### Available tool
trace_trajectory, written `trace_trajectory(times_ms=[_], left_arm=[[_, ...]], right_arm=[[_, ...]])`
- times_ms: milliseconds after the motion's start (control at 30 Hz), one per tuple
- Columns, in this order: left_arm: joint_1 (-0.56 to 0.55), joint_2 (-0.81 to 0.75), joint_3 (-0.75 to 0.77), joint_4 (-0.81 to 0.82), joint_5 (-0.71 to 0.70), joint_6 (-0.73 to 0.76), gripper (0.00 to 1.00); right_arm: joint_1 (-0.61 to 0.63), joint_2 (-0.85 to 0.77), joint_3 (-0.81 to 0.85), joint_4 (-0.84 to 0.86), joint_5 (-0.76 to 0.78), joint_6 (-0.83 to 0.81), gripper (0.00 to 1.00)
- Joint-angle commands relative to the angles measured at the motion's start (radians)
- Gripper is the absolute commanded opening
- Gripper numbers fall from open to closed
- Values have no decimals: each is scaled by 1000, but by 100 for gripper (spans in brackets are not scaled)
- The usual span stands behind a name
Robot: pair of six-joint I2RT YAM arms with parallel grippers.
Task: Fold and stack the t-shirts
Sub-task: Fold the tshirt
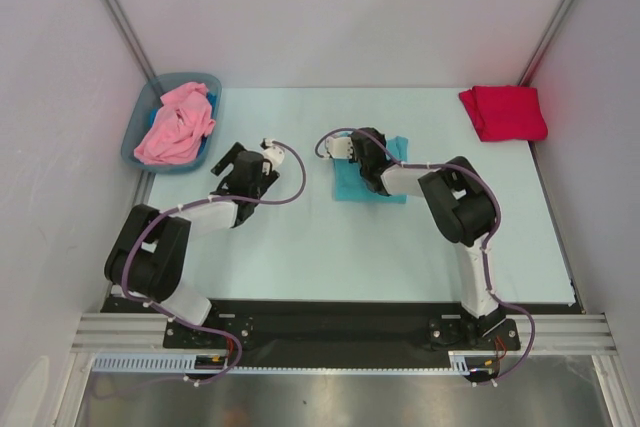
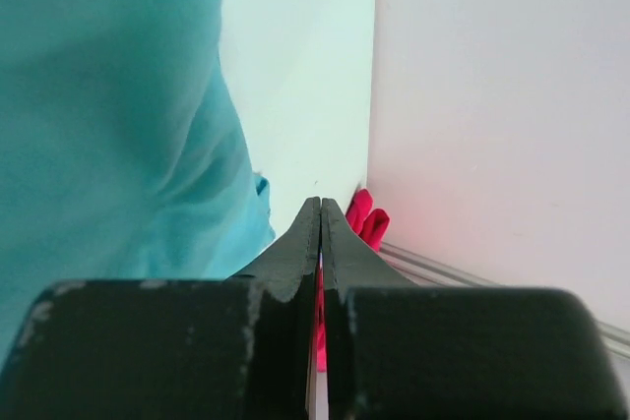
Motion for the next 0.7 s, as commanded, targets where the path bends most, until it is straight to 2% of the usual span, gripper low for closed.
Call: trace_trajectory(times_ms=[0, 233, 667], left_arm=[[12, -46, -10, 76, -45, -27, 100], [19, -69, -19, 92, -39, -35, 100], [21, -75, -24, 84, -32, -33, 100]], right_arm=[[13, -14, 41, 34, -6, -1, 0], [45, 95, 93, 165, 19, -41, 0], [64, 321, 227, 105, 30, -19, 0]])
